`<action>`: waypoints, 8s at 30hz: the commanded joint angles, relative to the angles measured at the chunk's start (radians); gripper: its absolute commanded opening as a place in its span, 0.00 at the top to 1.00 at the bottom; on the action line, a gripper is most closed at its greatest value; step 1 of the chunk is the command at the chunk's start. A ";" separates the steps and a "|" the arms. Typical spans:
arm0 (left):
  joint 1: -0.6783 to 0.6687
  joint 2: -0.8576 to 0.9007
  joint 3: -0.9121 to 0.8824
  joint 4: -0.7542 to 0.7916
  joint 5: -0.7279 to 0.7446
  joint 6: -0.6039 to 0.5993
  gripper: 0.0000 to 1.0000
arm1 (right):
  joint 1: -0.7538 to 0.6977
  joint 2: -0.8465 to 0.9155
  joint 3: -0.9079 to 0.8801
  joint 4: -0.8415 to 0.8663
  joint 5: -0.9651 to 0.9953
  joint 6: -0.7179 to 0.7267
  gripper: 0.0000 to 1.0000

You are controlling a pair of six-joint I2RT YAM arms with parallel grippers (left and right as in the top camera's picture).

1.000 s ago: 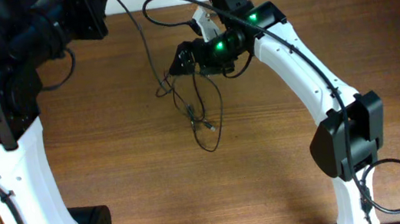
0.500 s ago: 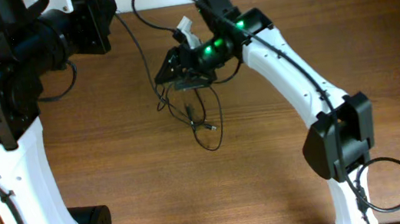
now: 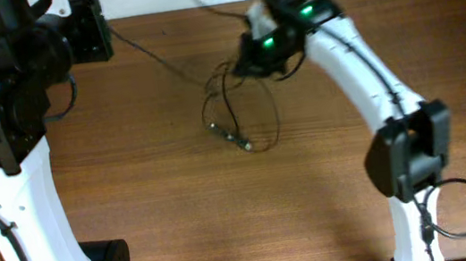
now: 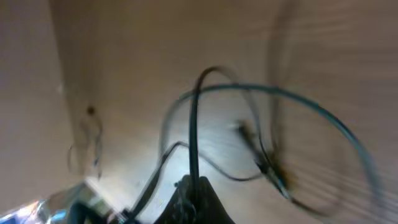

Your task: Untangle cables

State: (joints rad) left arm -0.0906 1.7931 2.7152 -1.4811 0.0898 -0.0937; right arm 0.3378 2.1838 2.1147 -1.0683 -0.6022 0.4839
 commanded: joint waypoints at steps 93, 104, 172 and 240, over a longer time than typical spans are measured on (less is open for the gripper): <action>-0.443 0.571 -0.658 0.150 -0.095 -0.331 0.58 | -0.442 -0.211 -0.131 -0.433 0.223 -0.447 0.01; -0.450 0.571 -0.887 0.375 -0.069 -0.400 0.66 | -0.442 -0.211 -0.131 -0.434 0.222 -0.447 0.01; 0.100 0.354 -1.243 0.791 -0.103 0.284 0.47 | -0.442 -0.211 -0.131 -0.381 0.222 -0.451 0.01; -0.332 0.138 -0.980 0.320 0.084 -0.050 0.12 | -0.660 -0.459 -0.188 -0.566 0.330 -0.427 0.01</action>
State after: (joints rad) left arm -0.3721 2.0609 1.9747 -1.2938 0.1406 -0.1005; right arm -0.3183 1.7218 1.9621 -1.6428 -0.3096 0.0559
